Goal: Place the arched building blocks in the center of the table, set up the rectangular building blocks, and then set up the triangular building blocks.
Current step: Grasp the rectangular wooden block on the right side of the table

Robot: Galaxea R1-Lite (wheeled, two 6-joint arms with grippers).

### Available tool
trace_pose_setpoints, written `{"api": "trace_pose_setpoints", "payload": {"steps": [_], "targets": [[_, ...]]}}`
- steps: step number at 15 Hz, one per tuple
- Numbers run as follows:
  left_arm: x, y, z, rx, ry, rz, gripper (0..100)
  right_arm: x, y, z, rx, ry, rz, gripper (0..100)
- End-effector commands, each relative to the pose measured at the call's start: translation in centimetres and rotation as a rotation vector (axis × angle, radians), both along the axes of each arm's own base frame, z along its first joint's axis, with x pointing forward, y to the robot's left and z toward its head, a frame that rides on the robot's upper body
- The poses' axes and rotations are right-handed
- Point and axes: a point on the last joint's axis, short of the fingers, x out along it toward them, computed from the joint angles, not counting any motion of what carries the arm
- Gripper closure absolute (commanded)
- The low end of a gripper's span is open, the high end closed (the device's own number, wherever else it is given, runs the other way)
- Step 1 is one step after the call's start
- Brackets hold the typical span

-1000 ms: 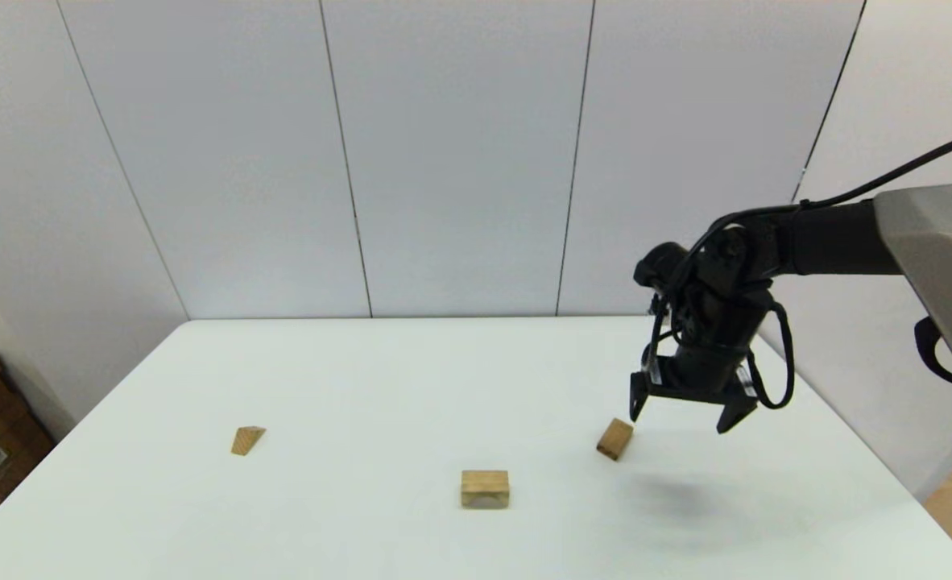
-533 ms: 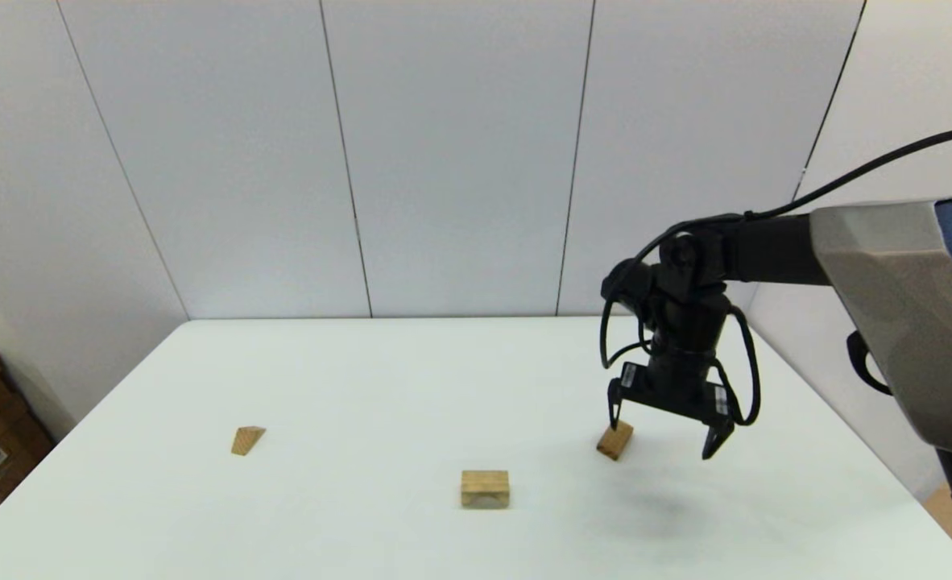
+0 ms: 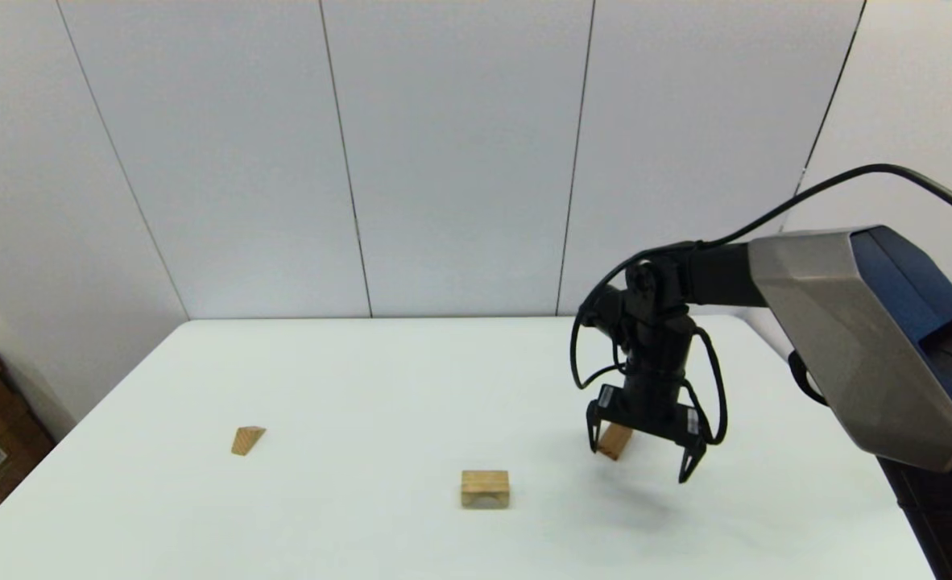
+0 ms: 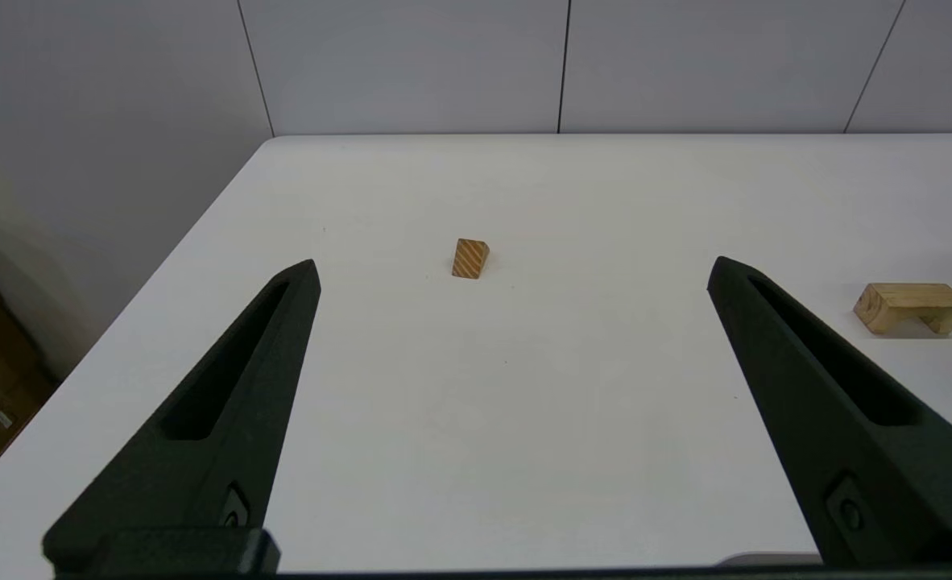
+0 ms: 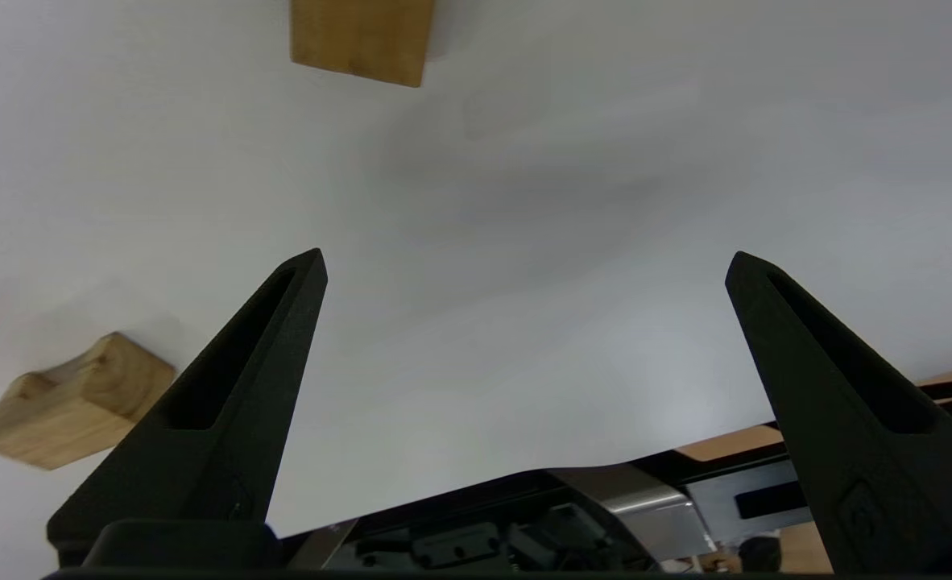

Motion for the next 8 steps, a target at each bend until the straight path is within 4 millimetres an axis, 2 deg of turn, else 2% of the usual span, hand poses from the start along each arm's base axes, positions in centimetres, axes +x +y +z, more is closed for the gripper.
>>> {"api": "trace_pose_setpoints", "payload": {"steps": [1,8], "targets": [[0.0,0.0,0.0,0.000,0.001,0.000,0,0.8,0.2,-0.7,0.032,-0.042,-0.011,0],[0.0,0.0,0.0,0.000,0.001,0.000,0,2.6,0.3,-2.6,0.061,-0.130,-0.065,0]]}}
